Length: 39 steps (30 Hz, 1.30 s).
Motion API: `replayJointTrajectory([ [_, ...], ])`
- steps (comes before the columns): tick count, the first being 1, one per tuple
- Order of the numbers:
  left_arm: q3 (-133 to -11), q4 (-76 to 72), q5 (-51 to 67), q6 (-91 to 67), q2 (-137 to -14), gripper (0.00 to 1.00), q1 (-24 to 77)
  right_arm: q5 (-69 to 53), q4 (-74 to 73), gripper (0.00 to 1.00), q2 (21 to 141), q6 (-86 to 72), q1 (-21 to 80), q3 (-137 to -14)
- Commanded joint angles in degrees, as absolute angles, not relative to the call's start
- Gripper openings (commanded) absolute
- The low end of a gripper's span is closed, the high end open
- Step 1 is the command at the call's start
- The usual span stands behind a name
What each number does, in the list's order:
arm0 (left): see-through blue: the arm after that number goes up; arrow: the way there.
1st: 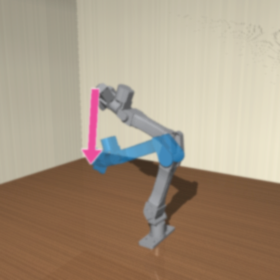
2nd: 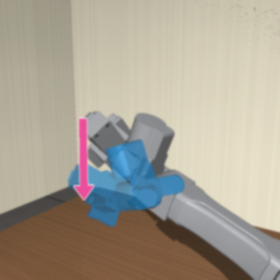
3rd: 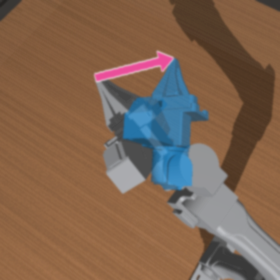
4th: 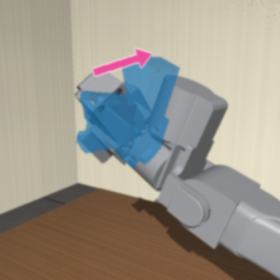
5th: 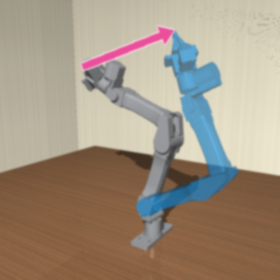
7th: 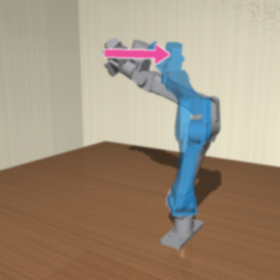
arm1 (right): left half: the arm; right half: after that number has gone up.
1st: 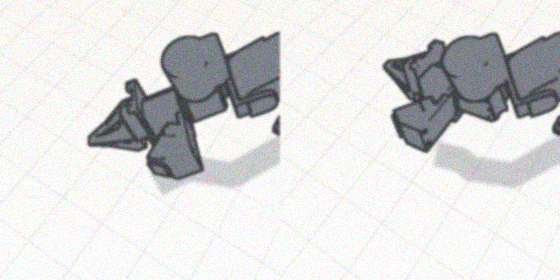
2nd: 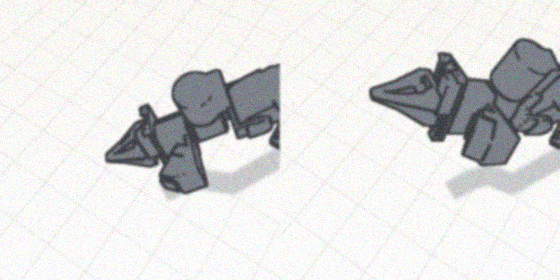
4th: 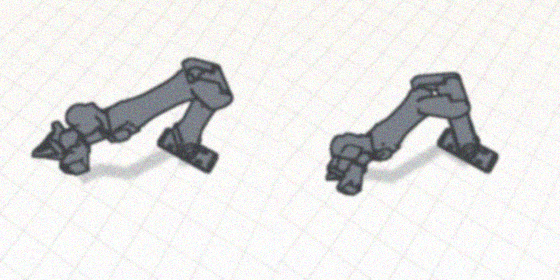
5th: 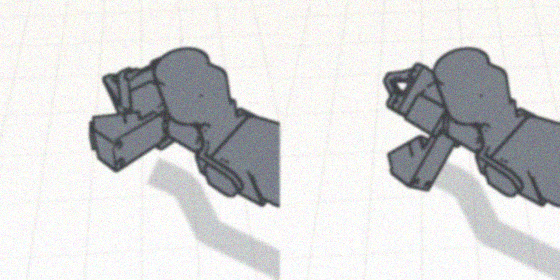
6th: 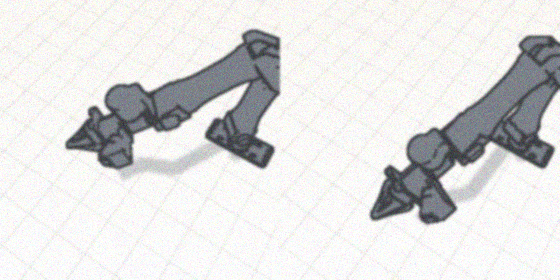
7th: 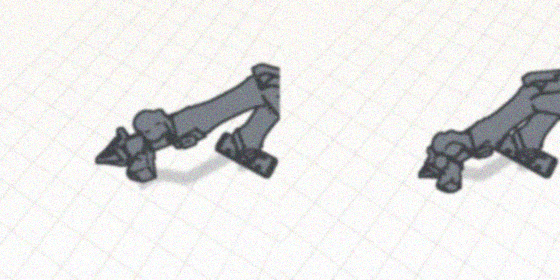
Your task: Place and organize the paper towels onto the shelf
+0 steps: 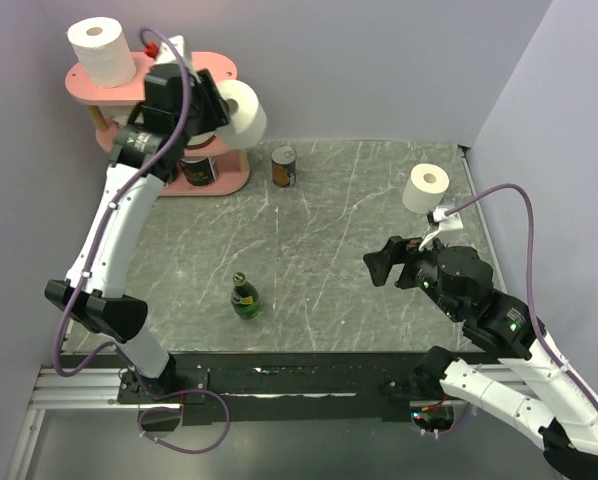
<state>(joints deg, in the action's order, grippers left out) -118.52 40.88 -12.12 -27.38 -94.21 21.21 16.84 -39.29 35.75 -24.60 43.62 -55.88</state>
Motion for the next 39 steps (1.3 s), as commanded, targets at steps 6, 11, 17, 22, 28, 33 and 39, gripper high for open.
replayJointTrajectory([
  [6,-131.4,40.7,-10.5,-27.9,-93.4,0.43,8.3,15.6,-41.0,0.99,33.0,-25.9,43.4,-57.8],
  [11,-132.6,38.8,-7.6,-28.8,-93.7,0.44,2.6,16.1,-41.3,1.00,32.9,-25.8,43.5,-57.7],
  [17,-133.3,34.2,-4.8,-29.0,-94.7,0.45,0.1,16.0,-41.3,0.99,33.7,-25.8,43.5,-58.8],
  [22,-133.4,30.2,-5.6,-28.6,-96.1,0.45,0.1,15.8,-41.4,0.99,34.2,-26.0,43.5,-58.7],
  [28,-133.2,28.1,-6.0,-28.5,-98.3,0.46,-2.1,16.3,-41.7,1.00,34.1,-25.8,43.5,-58.8],
  [33,-132.7,25.9,-4.2,-28.8,-100.7,0.46,-2.7,16.6,-41.5,0.99,34.5,-25.8,43.5,-58.8],
  [39,-134.7,25.7,-3.0,-29.9,-104.0,0.47,-4.0,17.0,-41.5,1.00,35.1,-25.2,43.4,-59.4],
])
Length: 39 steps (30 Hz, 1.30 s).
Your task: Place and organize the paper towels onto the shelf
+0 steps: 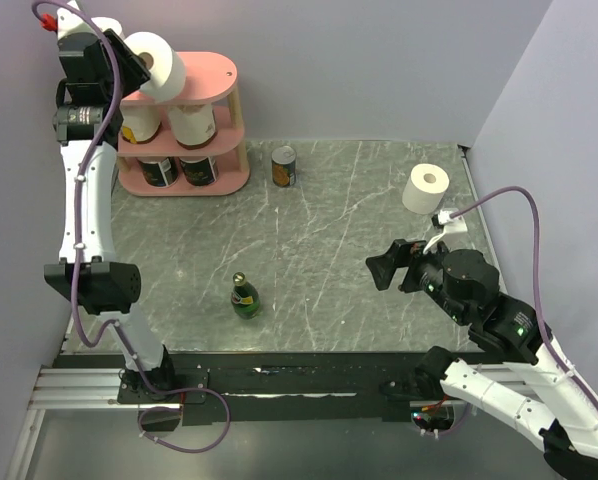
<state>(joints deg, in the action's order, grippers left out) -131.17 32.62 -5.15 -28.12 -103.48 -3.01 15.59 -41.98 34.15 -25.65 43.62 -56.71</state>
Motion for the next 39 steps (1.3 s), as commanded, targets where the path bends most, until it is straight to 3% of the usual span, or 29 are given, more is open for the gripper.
replayJointTrajectory([
  [1,-134.6,25.5,-2.7,-30.2,-104.1,0.47,-4.2,17.0,-41.6,1.00,35.2,-25.2,43.5,-59.4],
  [17,-135.3,22.9,-1.0,-31.3,-107.9,0.52,-6.3,17.8,-40.7,1.00,37.5,-23.6,43.4,-60.5],
  [30,-136.3,20.7,-0.6,-31.1,-108.3,0.69,-6.8,18.0,-39.8,0.99,38.6,-22.8,43.4,-60.8],
  [39,-131.8,19.7,-0.4,-29.7,-104.4,0.69,-6.9,18.4,-39.4,0.99,37.9,-22.8,43.4,-60.2],
])
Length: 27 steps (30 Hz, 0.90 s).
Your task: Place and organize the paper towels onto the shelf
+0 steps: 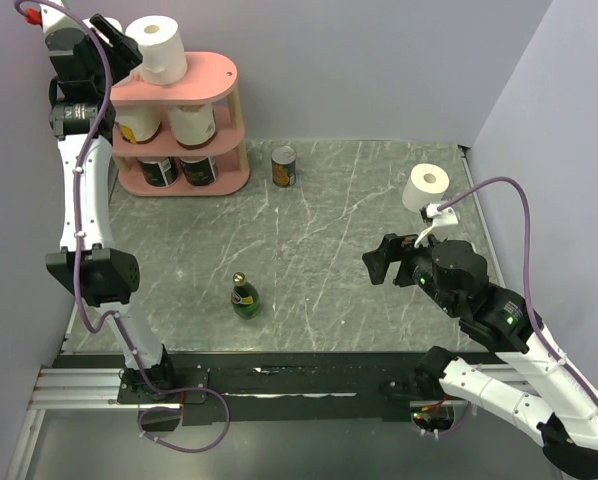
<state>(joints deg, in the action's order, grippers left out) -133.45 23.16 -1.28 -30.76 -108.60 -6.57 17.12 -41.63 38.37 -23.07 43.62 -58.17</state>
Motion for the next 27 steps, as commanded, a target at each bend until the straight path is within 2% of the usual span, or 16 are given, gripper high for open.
replayJointTrajectory([
  [1,-130.7,19.6,-0.4,-29.7,-102.8,0.69,-6.8,18.4,-39.2,1.00,37.9,-22.8,43.4,-60.1],
  [8,-116.5,22.7,4.5,-28.0,-93.0,0.72,-5.6,19.2,-35.2,0.99,40.2,-23.1,43.4,-60.0],
  [14,-101.5,29.9,2.9,-24.2,-80.8,0.85,2.8,29.5,-32.3,1.00,50.5,-20.8,41.1,-66.6],
  [17,-89.7,28.5,6.5,-25.2,-73.7,0.97,7.5,24.5,-30.3,0.99,58.4,-19.4,33.0,-69.2],
  [22,-75.6,27.4,12.6,-26.3,-67.4,0.96,12.9,20.6,-28.2,0.99,66.9,-20.6,19.5,-72.1],
  [27,-66.4,24.5,14.1,-23.1,-64.9,0.96,14.8,18.1,-23.0,0.98,76.9,-17.0,12.2,-74.5],
])
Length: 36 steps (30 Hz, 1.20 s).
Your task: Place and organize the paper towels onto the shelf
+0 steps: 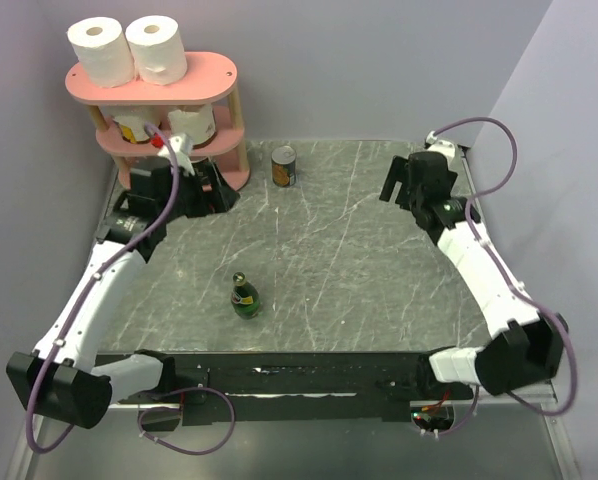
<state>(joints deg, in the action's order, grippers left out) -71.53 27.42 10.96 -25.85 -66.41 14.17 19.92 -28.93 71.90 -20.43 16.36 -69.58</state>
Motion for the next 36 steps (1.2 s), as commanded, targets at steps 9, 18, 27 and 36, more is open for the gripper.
replayJointTrajectory([
  [9,-60.5,23.6,10.7,-23.6,-62.1,0.96,13.8,16.7,-27.8,0.92,99.7,-3.4,5.1,-93.8],
  [18,-58.9,23.5,5.2,-23.7,-59.0,0.96,13.7,9.2,-36.6,0.90,114.1,-0.5,0.3,-108.2],
  [27,-59.1,23.6,5.8,-23.2,-59.5,0.96,13.4,0.4,-39.1,0.86,120.6,-0.5,-4.1,-114.1],
  [36,-58.6,22.6,7.9,-23.7,-59.3,0.96,11.8,0.4,-41.1,0.81,126.8,-0.4,-4.3,-120.0],
])
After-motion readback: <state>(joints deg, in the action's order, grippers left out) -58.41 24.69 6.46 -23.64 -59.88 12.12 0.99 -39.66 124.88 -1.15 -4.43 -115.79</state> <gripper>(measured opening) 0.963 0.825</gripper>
